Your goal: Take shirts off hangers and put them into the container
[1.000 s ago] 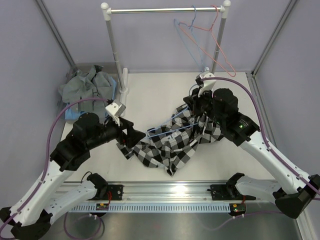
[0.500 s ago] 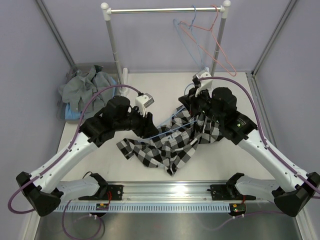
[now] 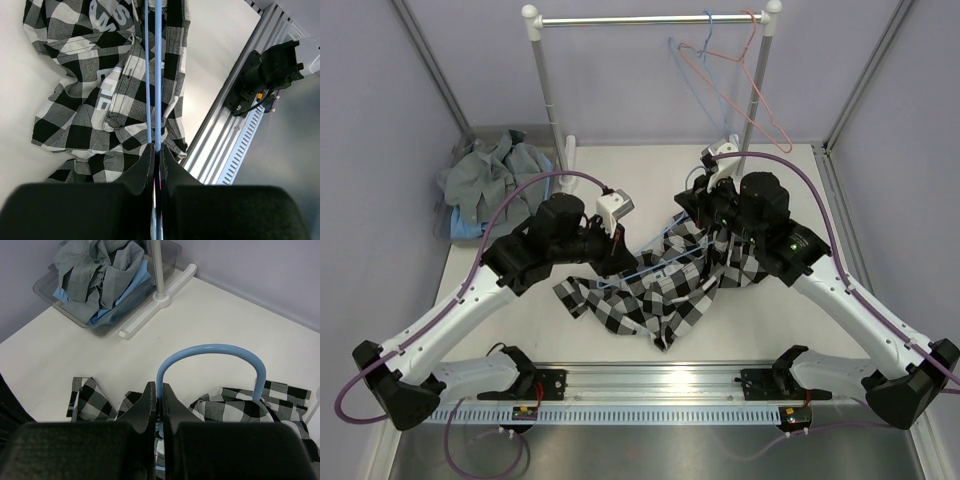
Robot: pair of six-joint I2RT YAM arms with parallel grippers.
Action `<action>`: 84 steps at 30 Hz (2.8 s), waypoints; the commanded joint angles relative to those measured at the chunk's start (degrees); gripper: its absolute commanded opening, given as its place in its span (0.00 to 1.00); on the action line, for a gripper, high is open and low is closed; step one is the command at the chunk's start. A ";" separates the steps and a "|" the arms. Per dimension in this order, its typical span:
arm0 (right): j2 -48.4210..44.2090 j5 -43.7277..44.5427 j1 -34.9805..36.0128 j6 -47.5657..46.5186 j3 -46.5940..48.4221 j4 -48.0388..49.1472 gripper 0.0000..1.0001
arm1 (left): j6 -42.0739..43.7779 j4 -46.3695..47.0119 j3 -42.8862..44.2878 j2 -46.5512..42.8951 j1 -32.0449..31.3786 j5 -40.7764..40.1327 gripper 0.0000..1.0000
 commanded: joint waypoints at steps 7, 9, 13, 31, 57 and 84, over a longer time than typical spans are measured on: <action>-4.87 2.33 -0.07 1.31 0.03 -1.31 0.67 | 1.36 1.67 -2.95 -7.80 0.01 -6.85 0.00; -7.14 3.65 0.01 1.93 -0.77 -2.62 0.72 | 0.75 1.58 -4.71 -9.65 0.09 -7.82 0.00; -10.84 6.29 0.01 2.98 -3.93 -4.12 0.79 | -0.13 1.14 -7.70 -11.59 0.09 -9.22 0.00; 5.75 19.48 -1.56 17.30 -15.63 -2.80 0.53 | -2.85 -8.52 -7.70 -21.60 0.09 -13.26 0.00; -16.20 6.66 -12.20 17.93 -20.91 -4.38 0.89 | 0.31 1.49 27.86 9.12 2.55 -48.07 0.00; -28.60 -3.38 -12.20 17.22 -23.89 -5.44 0.99 | 4.53 6.68 54.80 40.44 7.21 -46.58 0.00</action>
